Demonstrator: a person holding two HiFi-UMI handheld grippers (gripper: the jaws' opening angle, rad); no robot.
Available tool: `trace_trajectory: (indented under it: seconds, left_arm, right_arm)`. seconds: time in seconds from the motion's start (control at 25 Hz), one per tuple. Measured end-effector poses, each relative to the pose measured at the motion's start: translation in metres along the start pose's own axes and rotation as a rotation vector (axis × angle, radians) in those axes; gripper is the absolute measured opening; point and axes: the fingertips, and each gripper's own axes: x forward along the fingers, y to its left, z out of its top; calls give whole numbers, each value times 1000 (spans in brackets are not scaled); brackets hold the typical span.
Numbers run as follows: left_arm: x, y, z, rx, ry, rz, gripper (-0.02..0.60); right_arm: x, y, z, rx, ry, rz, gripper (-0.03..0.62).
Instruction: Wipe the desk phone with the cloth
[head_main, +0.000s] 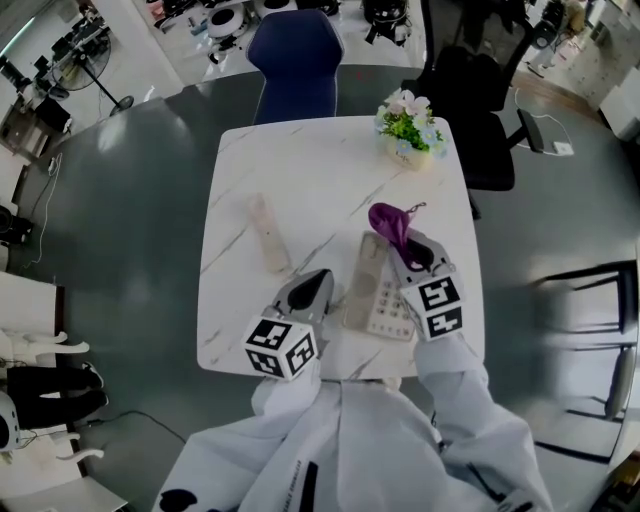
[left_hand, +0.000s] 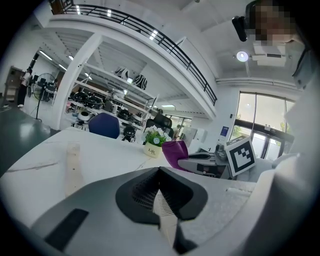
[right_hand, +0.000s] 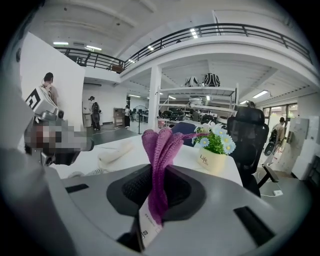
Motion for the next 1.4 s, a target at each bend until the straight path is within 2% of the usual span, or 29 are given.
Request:
trace_trajectory:
  seconds: [0.36, 1.4]
  left_arm:
    - [-1, 7, -1, -7, 12, -16, -3]
    - [-9, 10, -12, -3, 53, -96, -3]
  right_arm:
    - [12, 12, -16, 12, 76, 25, 41]
    - [13, 38, -44, 40, 199, 10, 41]
